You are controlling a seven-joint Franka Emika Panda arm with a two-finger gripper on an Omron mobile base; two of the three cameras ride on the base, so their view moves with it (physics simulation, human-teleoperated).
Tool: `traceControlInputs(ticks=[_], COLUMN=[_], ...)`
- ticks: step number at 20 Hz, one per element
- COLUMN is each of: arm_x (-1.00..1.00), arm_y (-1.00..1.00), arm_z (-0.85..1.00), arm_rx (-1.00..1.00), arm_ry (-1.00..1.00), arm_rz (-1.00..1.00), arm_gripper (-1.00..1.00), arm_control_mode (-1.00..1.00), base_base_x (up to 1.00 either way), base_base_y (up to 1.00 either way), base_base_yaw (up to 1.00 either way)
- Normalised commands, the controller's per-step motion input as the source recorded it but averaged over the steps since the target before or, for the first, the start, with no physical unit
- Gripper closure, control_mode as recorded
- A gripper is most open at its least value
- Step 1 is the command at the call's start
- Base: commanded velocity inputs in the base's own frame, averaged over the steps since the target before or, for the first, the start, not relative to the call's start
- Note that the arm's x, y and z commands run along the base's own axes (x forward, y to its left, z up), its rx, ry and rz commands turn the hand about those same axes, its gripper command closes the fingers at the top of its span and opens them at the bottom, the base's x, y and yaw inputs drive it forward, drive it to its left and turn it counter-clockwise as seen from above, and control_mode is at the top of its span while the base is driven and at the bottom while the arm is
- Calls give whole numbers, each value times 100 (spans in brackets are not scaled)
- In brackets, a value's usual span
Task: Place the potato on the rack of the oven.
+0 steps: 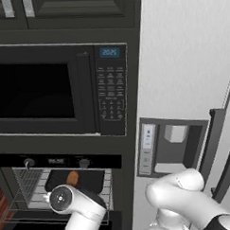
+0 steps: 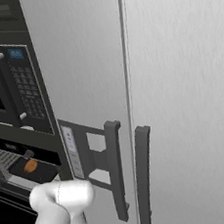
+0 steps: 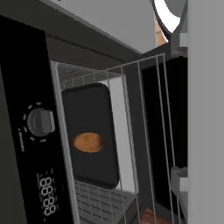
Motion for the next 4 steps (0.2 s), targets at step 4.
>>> traceControlInputs(ticks=[4], arm_x=[-1], arm_y=[-9], arm_z=[15], arm_rx=[0], arm_ry=[33], arm_rz=[-8], arm_gripper=[-100], arm_control_mode=[-100], base_base_x=[0], base_base_y=[0], base_base_yaw=[0])
